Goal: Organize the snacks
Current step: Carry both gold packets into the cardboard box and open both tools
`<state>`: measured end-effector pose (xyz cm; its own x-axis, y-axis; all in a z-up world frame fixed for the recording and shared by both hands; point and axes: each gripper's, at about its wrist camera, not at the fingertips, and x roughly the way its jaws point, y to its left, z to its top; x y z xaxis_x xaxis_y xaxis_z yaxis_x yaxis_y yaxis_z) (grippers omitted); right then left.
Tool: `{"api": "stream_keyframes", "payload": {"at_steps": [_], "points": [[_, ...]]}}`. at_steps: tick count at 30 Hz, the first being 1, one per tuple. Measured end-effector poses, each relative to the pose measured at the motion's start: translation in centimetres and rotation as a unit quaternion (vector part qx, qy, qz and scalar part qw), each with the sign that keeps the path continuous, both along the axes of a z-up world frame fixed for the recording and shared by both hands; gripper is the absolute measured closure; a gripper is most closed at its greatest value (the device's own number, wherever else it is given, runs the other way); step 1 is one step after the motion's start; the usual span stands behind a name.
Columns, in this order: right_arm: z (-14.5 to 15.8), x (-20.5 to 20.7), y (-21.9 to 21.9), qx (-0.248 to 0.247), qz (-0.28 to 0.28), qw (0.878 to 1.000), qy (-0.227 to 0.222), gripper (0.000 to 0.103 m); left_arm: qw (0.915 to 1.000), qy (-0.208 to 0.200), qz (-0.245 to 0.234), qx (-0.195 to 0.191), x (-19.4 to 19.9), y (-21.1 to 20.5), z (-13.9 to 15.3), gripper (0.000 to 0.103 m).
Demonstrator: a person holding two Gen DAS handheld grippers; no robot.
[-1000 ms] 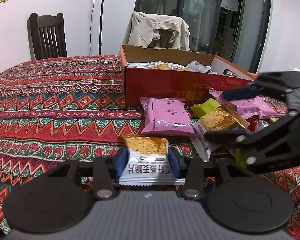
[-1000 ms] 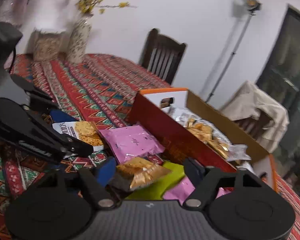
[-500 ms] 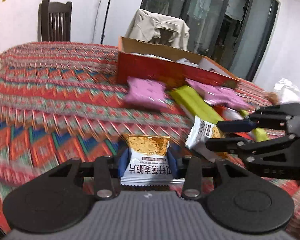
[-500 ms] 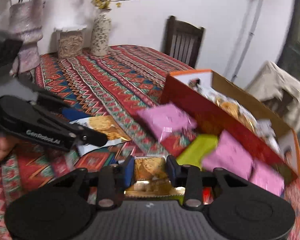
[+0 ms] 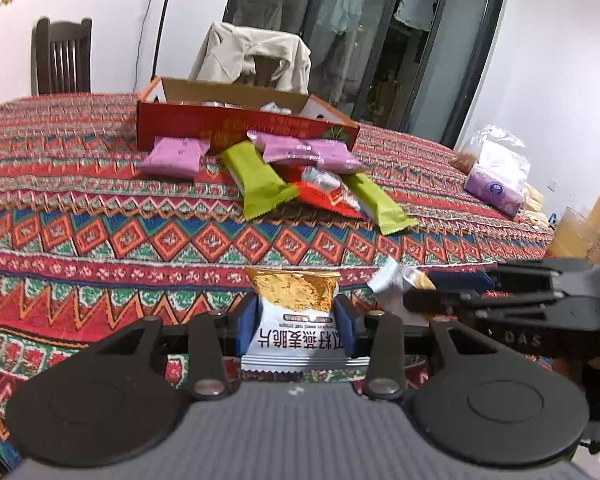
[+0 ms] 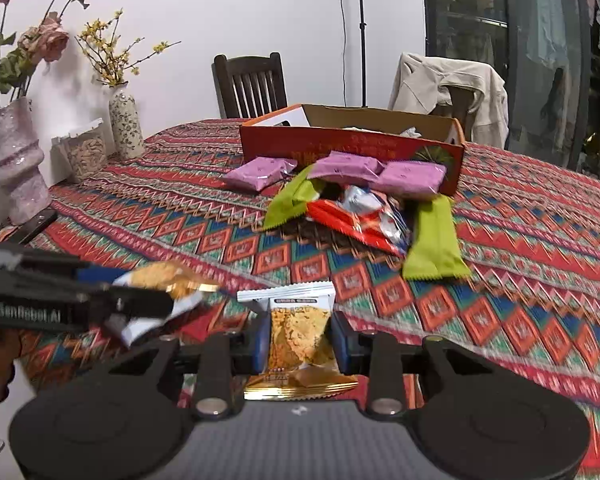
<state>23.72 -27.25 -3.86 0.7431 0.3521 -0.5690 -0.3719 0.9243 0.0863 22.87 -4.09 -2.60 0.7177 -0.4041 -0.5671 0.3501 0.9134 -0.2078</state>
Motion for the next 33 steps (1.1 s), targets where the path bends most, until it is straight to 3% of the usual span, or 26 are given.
{"api": "stream_keyframes", "payload": {"at_steps": [4, 6, 11, 19, 22, 27, 33], "points": [[-0.2, -1.1, -0.7, 0.018, 0.004, 1.000, 0.001, 0.068, 0.9999, 0.006, 0.012, 0.008, -0.4, -0.3, 0.1, 0.061], [-0.7, -0.8, -0.7, 0.015, 0.006, 1.000, 0.005, 0.059, 0.9998, 0.008, 0.016, 0.012, -0.5, -0.1, 0.0, 0.061], [-2.0, 0.5, -0.1, 0.025, 0.009, 1.000, 0.007, 0.061, 0.9993, 0.007, 0.030, 0.020, -1.0, 0.7, 0.0, 0.061], [-1.8, 0.6, -0.6, 0.037, -0.003, 0.999, 0.000, 0.063, 0.9992, 0.010, 0.033, 0.019, 0.4, 0.9, -0.1, 0.061], [-0.9, 0.9, -0.9, 0.040, -0.003, 0.999, -0.010, 0.063, 0.9992, -0.009, 0.037, 0.016, 1.9, 1.0, 0.9, 0.061], [2.5, 3.6, -0.9, 0.055, 0.010, 0.997, -0.056, 0.063, 0.9971, -0.066, 0.036, -0.013, 8.2, 2.1, 5.5, 0.061], [8.5, 13.7, -0.3, 0.078, 0.011, 0.992, -0.098, 0.063, 0.9929, -0.103, 0.059, 0.005, 21.1, 2.7, 9.5, 0.061]]}}
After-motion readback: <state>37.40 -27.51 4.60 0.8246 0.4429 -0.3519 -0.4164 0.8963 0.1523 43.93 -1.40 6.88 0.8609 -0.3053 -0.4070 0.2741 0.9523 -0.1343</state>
